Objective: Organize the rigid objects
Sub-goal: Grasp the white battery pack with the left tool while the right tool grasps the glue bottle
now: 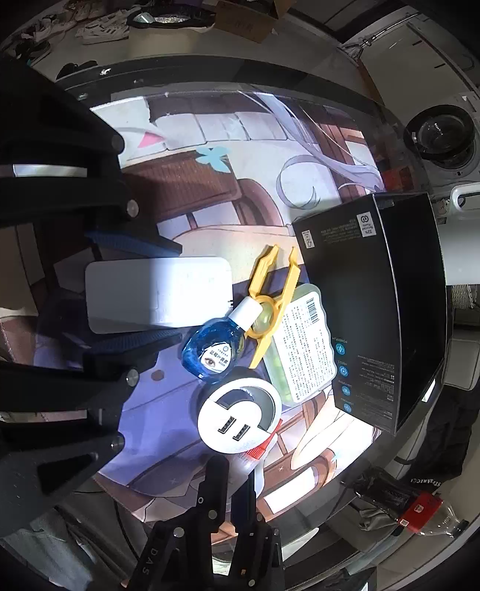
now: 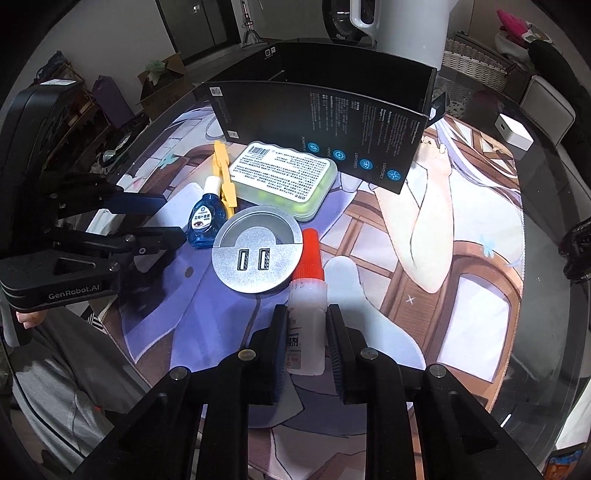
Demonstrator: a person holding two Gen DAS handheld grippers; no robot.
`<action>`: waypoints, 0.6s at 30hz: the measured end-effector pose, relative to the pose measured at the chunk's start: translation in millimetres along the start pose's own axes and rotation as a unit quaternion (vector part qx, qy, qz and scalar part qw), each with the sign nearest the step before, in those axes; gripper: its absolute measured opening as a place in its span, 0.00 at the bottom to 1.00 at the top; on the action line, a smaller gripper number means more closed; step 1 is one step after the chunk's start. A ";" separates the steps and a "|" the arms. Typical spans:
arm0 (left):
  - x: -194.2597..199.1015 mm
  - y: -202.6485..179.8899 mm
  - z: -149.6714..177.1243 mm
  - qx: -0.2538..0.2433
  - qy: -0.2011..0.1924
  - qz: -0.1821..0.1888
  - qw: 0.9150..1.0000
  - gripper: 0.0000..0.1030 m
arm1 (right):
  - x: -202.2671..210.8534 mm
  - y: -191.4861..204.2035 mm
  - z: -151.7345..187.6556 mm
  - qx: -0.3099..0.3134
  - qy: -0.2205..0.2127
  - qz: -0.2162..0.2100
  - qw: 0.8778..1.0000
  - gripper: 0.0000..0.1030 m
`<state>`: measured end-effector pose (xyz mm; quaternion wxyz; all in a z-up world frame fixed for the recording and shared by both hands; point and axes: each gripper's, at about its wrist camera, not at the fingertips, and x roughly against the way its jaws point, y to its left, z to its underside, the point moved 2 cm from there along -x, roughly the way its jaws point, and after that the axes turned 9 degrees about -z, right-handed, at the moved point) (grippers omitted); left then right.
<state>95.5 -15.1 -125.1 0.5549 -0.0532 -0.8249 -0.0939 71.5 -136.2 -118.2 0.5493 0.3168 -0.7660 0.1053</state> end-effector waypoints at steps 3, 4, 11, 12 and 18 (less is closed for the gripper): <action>3.5 0.0 -0.6 -0.001 -0.006 0.001 1.000 0.37 | 3.7 0.8 -1.5 0.003 -0.007 -0.002 1.000 0.20; 6.1 0.1 -0.9 -0.001 -0.012 -0.001 1.000 0.37 | 4.9 1.2 -1.9 0.003 -0.009 -0.003 1.000 0.20; 24.2 3.5 -2.8 0.004 -0.045 0.004 0.999 0.36 | 17.1 3.1 -5.5 -0.001 -0.036 -0.009 0.999 0.20; 25.6 4.2 -3.4 0.004 -0.048 0.004 0.999 0.36 | 19.4 3.5 -6.4 -0.002 -0.042 -0.010 0.999 0.20; 36.5 1.4 -7.3 -0.003 -0.073 0.000 0.997 0.36 | 26.7 8.4 -9.2 0.007 -0.053 -0.011 0.998 0.20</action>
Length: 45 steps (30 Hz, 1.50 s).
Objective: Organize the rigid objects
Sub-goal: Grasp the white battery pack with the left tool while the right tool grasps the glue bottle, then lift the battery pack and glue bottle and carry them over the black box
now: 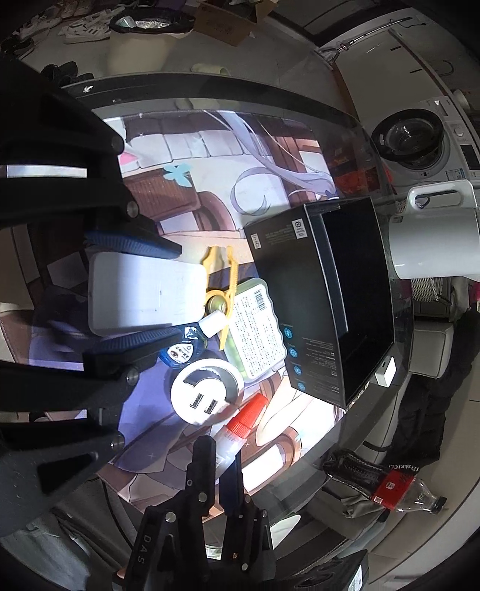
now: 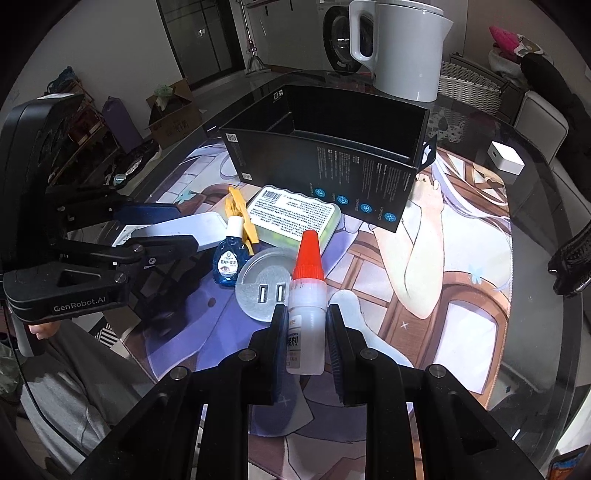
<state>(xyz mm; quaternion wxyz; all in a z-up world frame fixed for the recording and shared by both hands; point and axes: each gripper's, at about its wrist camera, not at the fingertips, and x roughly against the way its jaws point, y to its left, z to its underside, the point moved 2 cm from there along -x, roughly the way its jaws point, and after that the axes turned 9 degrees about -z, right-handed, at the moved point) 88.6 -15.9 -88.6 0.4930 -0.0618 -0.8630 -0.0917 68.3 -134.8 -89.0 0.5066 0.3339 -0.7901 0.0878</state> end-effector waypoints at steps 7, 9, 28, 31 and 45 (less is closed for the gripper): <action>12.0 1.9 -5.6 0.004 -0.028 0.009 1.000 0.36 | 5.1 -0.8 0.1 -0.005 -0.010 -0.007 1.000 0.20; 18.9 2.3 -7.2 0.007 -0.042 0.012 0.999 0.36 | 11.8 -0.6 -1.9 -0.007 -0.022 -0.009 1.000 0.20; 111.4 10.6 -13.9 0.049 -0.284 -0.042 0.957 0.36 | 118.2 50.9 -9.1 0.073 -0.306 0.018 0.949 0.20; 118.8 11.0 -12.1 0.052 -0.308 -0.051 0.949 0.36 | 126.3 57.3 -4.1 0.076 -0.334 0.023 0.939 0.20; 138.0 12.5 -4.7 0.055 -0.355 -0.047 0.932 0.36 | 138.0 63.7 0.5 0.083 -0.377 0.026 0.922 0.20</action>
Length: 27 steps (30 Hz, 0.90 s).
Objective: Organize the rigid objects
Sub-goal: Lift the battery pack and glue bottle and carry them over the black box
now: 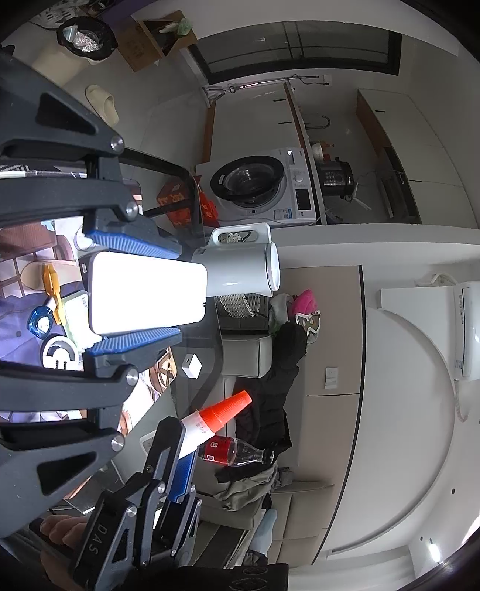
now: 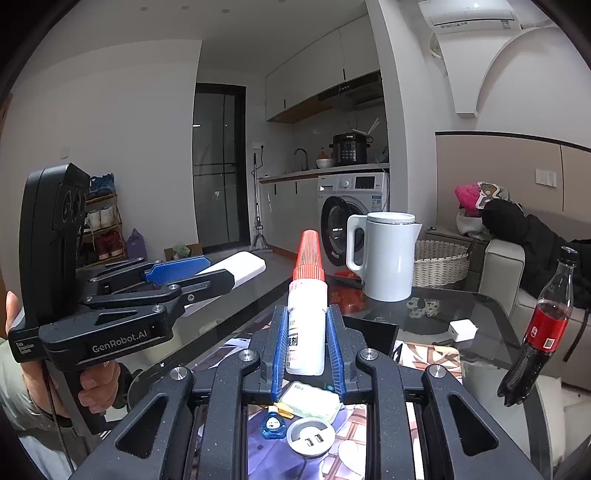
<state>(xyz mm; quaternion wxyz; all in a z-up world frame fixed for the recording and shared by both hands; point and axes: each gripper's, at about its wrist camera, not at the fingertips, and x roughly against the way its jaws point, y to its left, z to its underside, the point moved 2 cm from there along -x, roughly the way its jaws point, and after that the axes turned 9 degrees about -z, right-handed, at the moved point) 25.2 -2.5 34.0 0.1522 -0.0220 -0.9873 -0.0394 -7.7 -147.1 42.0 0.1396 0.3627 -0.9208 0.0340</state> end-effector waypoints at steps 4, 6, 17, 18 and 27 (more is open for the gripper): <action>-1.6 -0.2 -0.6 0.002 0.004 0.002 1.000 0.36 | 1.2 -2.5 -3.0 -0.004 -0.006 0.005 1.000 0.20; -2.6 -1.4 -2.1 0.003 0.002 0.001 1.000 0.36 | 1.2 -3.2 -4.1 -0.006 -0.009 0.007 1.000 0.20; -8.1 -4.9 -7.5 0.012 -0.002 0.006 1.000 0.36 | -6.0 -13.1 -16.7 -0.022 -0.014 0.015 1.000 0.20; -9.4 -4.7 -9.0 0.013 -0.002 0.006 1.000 0.36 | -7.9 -14.4 -18.3 -0.023 -0.015 0.015 0.999 0.20; -30.9 4.4 -34.7 0.046 -0.017 0.011 0.999 0.36 | -31.7 -33.8 -42.6 -0.031 -0.036 0.044 0.998 0.20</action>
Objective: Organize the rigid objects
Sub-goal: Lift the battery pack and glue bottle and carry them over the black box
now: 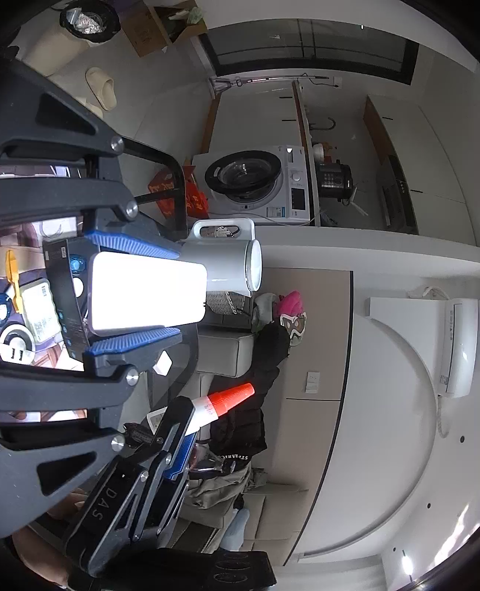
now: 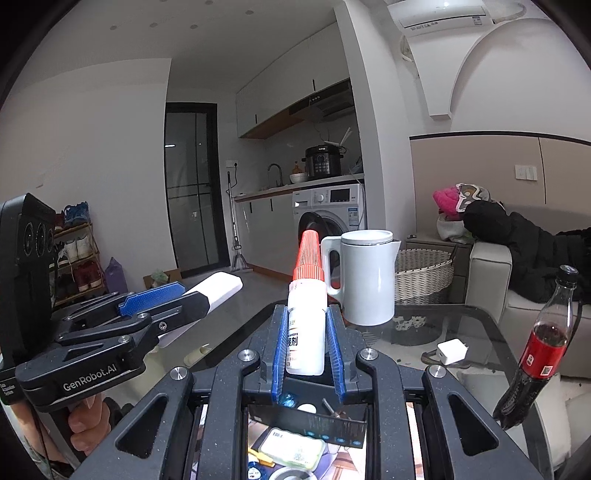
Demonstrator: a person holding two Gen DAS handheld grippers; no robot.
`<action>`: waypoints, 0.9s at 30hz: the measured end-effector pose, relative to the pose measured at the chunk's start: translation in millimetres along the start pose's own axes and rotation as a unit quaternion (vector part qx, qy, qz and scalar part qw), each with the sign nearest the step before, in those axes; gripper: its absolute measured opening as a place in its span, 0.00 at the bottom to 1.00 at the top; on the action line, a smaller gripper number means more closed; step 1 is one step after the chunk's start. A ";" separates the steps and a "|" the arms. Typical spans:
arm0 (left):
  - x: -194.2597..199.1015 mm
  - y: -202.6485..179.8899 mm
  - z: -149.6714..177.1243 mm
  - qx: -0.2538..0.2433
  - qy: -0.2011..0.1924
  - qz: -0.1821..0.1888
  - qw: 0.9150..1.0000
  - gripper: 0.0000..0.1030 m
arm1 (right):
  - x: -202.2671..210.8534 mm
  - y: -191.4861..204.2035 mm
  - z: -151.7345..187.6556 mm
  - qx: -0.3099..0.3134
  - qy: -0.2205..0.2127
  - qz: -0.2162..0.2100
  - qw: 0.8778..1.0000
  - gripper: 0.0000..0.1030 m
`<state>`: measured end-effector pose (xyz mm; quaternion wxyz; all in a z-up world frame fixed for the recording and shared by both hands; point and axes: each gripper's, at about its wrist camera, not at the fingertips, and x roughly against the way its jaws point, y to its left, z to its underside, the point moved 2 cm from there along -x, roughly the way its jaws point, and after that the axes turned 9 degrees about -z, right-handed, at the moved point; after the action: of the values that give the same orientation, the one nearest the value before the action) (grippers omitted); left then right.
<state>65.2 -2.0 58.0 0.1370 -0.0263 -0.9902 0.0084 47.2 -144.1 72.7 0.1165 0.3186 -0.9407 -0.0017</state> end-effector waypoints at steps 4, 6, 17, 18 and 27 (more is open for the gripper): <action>-21.2 4.7 -3.4 0.020 0.006 -0.004 1.000 0.36 | -15.2 -5.7 -14.2 -0.004 -0.012 0.007 1.000 0.20; -33.6 7.3 -4.0 0.028 0.009 -0.009 1.000 0.36 | -25.6 -8.5 -17.5 -0.006 -0.010 0.010 1.000 0.20; -108.5 18.8 19.4 0.033 0.058 -0.033 0.997 0.36 | -107.9 -51.1 -2.6 -0.043 0.063 0.038 0.996 0.20; -113.3 17.6 21.7 0.030 0.064 -0.034 0.997 0.36 | -114.9 -55.6 0.7 -0.047 0.073 0.037 0.996 0.20; -156.1 6.3 44.6 0.028 0.169 -0.019 0.985 0.36 | -163.8 -79.3 49.1 -0.092 0.213 0.028 0.972 0.20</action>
<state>203.4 -4.6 -27.3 0.3031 -0.0045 -0.9525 0.0286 210.0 -112.5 -16.9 0.3427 0.2731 -0.8987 -0.0170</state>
